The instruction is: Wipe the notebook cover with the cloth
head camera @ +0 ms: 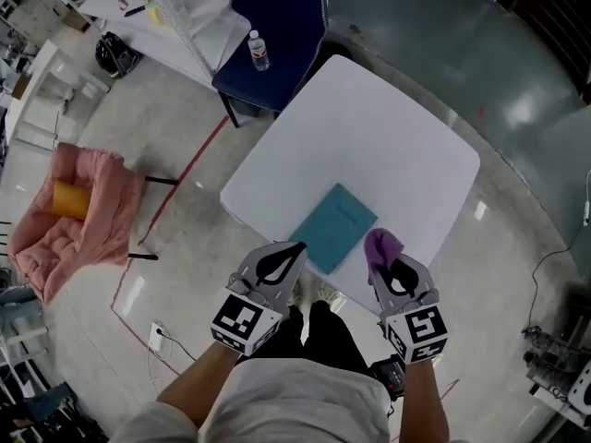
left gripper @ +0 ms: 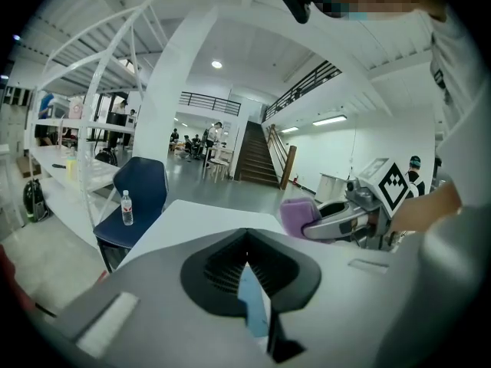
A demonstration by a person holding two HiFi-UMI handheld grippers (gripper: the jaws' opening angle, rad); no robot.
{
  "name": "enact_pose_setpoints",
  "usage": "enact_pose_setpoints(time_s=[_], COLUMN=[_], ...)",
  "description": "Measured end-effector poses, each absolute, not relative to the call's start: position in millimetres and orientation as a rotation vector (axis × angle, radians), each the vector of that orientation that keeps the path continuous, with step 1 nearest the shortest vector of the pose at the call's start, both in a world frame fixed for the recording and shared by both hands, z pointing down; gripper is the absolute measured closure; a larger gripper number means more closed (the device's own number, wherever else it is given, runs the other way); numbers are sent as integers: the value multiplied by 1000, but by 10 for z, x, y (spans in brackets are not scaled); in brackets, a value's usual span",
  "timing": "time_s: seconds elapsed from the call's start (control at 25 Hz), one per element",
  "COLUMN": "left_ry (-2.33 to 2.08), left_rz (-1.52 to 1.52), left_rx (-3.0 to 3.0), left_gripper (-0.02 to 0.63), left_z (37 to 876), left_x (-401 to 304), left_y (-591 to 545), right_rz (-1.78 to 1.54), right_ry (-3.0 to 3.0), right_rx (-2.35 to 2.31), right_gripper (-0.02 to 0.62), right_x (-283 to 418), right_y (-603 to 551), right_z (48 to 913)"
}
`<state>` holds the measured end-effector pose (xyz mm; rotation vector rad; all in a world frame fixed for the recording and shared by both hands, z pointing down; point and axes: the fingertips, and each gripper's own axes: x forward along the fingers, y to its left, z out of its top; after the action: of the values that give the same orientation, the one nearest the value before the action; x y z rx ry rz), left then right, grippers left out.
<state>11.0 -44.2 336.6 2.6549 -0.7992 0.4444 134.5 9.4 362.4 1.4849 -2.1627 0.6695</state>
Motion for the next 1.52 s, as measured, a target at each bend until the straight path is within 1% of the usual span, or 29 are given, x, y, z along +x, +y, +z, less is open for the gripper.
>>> enact_pose_setpoints(time_s=[0.36,0.72,0.88,1.52], left_ry=[-782,-779,-762,-747], left_rz=[477,507,570,593], left_rx=[2578,2575,2561,2501], left_gripper=[606,606,606,606], left_z=[3936,4327,4454,4746], left_x=[158,239,258,201], left_y=[-573,-778,-815,-819], right_rz=[692,712,712,663], right_ry=[-2107,-2057,-2029,-1831], right_rx=[1441,1373,1321,1117], right_gripper=[484,483,483,483], right_x=[1372,1498,1535,1668], right_y=[-106,-276,-366,-546], right_z=[4191,4628,4822,5503])
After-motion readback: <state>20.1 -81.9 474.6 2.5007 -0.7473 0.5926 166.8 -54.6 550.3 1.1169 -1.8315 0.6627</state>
